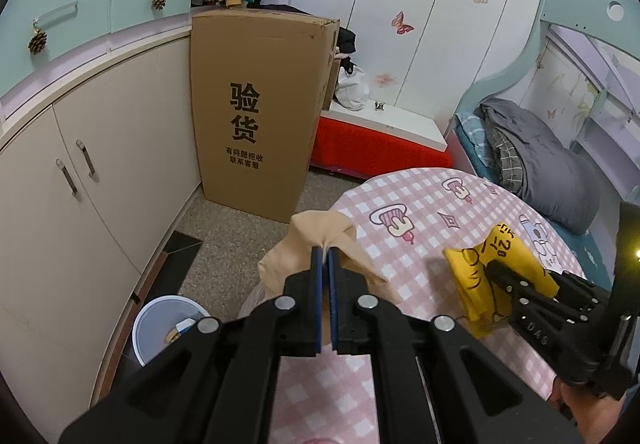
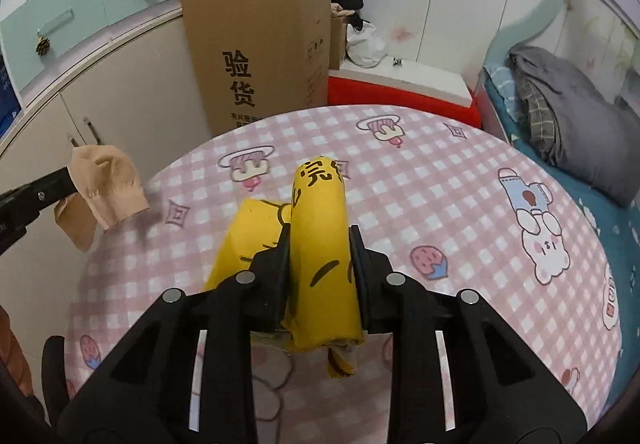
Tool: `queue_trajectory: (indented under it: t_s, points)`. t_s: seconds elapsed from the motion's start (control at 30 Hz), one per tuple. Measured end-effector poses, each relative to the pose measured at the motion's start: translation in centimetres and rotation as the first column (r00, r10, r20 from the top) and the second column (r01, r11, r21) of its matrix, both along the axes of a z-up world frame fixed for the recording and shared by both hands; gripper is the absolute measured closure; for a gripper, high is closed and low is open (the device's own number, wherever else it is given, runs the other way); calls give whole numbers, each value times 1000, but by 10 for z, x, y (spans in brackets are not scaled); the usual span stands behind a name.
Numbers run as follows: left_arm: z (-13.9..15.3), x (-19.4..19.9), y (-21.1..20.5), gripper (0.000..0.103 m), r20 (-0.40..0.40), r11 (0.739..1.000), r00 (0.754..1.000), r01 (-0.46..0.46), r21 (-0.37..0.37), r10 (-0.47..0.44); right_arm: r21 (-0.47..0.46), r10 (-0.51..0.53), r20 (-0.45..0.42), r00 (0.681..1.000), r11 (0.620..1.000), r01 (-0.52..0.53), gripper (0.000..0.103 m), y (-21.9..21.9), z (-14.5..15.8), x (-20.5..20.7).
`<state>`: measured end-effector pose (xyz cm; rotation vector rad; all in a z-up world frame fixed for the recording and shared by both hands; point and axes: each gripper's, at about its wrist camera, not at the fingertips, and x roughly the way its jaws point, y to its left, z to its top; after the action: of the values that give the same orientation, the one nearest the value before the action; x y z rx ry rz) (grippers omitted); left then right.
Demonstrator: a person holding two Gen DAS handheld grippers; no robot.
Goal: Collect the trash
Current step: 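Grasp the yellow plastic bag with the right tool, then carry the cloth and yellow bag over the blue bin and open both tools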
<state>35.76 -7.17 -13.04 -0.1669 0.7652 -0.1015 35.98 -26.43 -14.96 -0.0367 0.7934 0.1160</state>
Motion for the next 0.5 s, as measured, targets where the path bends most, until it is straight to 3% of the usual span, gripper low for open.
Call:
queue_trajectory:
  t_s: [0.17,0.33,0.5]
  points:
    - [10,-18,18,100,16,1000,1000,-6,-16,6,68,35,29,999,997,-37,77,25,20,-23]
    - [18,-37,54,100,25,999,999,-37,-36,38,102,102,64,993,989,-108,77,78,41,-46]
    - [19,-54,102,100,23,994,995,-100,-34,101,157,180,59,982,970,-187,77,132,39,-50]
